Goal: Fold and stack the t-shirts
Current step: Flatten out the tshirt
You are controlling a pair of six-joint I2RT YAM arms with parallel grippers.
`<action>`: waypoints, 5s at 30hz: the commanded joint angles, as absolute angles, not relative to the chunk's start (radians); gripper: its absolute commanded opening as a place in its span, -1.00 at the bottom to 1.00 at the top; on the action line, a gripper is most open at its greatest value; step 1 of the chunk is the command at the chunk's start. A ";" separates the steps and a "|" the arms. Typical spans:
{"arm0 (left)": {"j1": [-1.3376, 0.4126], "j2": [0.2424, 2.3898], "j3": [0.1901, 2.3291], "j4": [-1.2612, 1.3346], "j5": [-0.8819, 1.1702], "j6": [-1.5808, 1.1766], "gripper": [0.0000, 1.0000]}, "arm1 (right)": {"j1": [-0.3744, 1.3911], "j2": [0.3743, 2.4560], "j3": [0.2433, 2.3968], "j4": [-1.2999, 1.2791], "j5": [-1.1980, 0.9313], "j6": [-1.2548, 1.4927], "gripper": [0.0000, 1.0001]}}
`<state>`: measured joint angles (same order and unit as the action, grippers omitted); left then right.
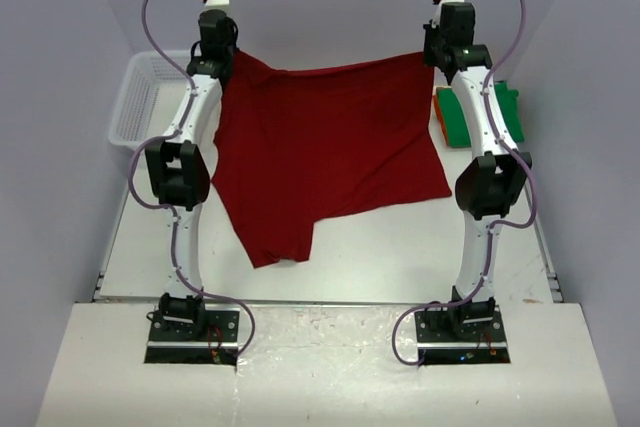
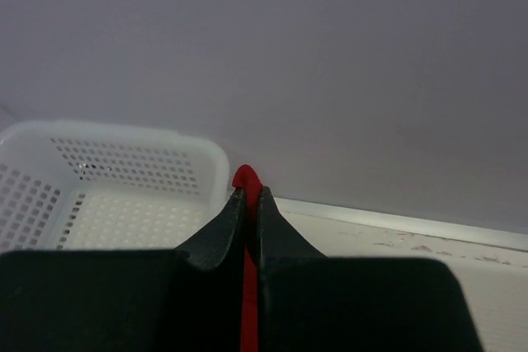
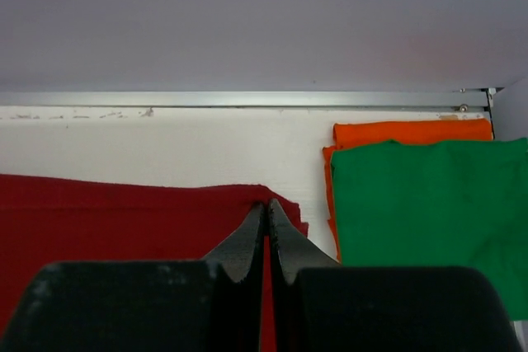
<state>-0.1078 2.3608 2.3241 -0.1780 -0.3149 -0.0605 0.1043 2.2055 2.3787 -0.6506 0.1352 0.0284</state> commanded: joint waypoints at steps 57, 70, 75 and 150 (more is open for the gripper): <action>-0.503 0.934 0.910 -0.291 -0.258 -0.535 0.54 | -0.270 1.592 0.885 -0.299 -0.233 0.730 0.00; -0.503 0.882 0.920 -0.301 -0.270 -0.525 0.57 | -0.270 1.674 0.969 -0.347 -0.169 0.741 -0.13; -0.503 0.862 0.928 -0.305 -0.281 -0.525 0.60 | -0.268 1.710 1.011 -0.402 -0.172 0.741 -0.21; -0.503 0.923 0.497 -0.448 -0.258 -1.060 0.55 | -0.017 1.437 0.959 -0.308 0.006 0.568 -1.00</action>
<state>-0.4992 0.9257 0.5018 -0.4446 -0.2497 -0.9871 -0.0158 1.4853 0.9569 -0.3496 0.0322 0.5785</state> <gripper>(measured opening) 0.788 0.006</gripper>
